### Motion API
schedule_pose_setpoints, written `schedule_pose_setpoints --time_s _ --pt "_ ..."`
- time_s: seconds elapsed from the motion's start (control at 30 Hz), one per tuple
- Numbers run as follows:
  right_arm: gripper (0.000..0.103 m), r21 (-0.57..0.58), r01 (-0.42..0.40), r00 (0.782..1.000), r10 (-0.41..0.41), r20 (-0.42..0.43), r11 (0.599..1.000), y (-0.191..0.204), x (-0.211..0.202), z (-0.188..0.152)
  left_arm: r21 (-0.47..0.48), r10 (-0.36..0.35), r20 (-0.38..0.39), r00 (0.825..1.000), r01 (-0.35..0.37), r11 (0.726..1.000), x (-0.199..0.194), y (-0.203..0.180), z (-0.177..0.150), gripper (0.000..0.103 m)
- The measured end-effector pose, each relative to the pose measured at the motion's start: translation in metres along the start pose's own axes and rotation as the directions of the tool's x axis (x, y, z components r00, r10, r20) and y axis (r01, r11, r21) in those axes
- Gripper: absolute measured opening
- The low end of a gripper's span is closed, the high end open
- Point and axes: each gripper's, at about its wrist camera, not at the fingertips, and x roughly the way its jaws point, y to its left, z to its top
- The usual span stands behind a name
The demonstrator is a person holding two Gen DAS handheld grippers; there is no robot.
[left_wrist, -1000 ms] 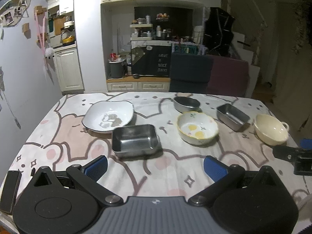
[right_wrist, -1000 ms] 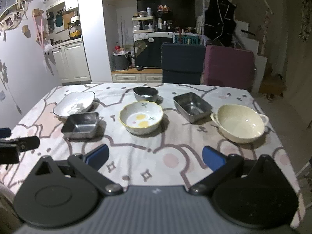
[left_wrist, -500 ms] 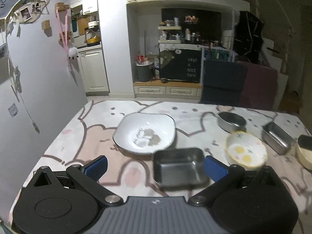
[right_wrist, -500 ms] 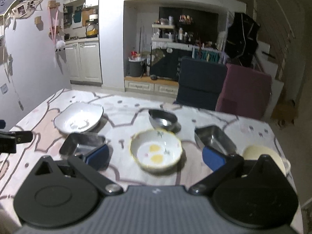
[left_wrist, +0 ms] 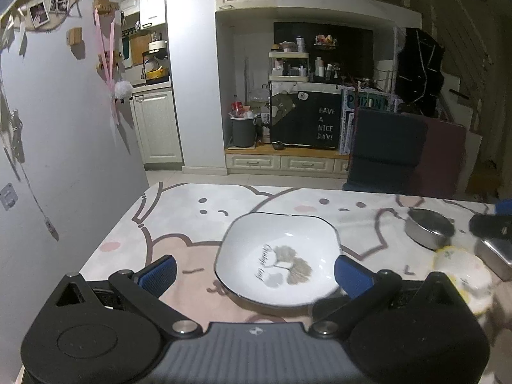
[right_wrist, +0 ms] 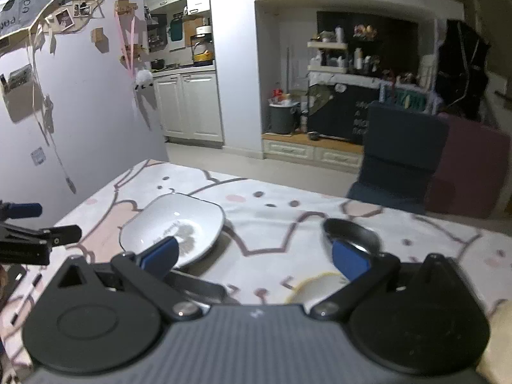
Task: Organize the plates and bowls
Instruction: 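Move the right tool to the white square plate rim while the left tool approaches its other rim, then close the right gripper on the plate rim while the left gripper closes on the opposite rim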
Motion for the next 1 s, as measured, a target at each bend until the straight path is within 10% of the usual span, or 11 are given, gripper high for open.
schedule_pose_setpoints --time_s 0.4,0.57,0.87,1.0 --pt "0.103 0.198 -0.169 0.971 0.198 -0.137 0.966 0.012 0.098 0.012 -0.098 -0.026 -0.061 0.998 0.020 0.995 0.081 0.058 0.016 0.103" --pt "0.101 0.440 -0.157 0.946 0.262 -0.190 0.884 0.003 0.150 0.019 -0.118 -0.098 -0.105 0.990 0.085 0.989 0.113 0.074 0.015 0.103" --pt "0.036 0.656 -0.073 0.891 0.344 -0.295 0.751 -0.001 0.194 -0.006 -0.158 -0.135 -0.148 0.980 0.111 0.981 0.148 0.089 0.012 0.103" --pt "0.010 0.590 -0.042 0.886 0.304 -0.351 0.806 0.008 0.196 -0.013 -0.147 -0.163 -0.139 0.977 0.143 0.979 0.155 0.088 0.012 0.103"
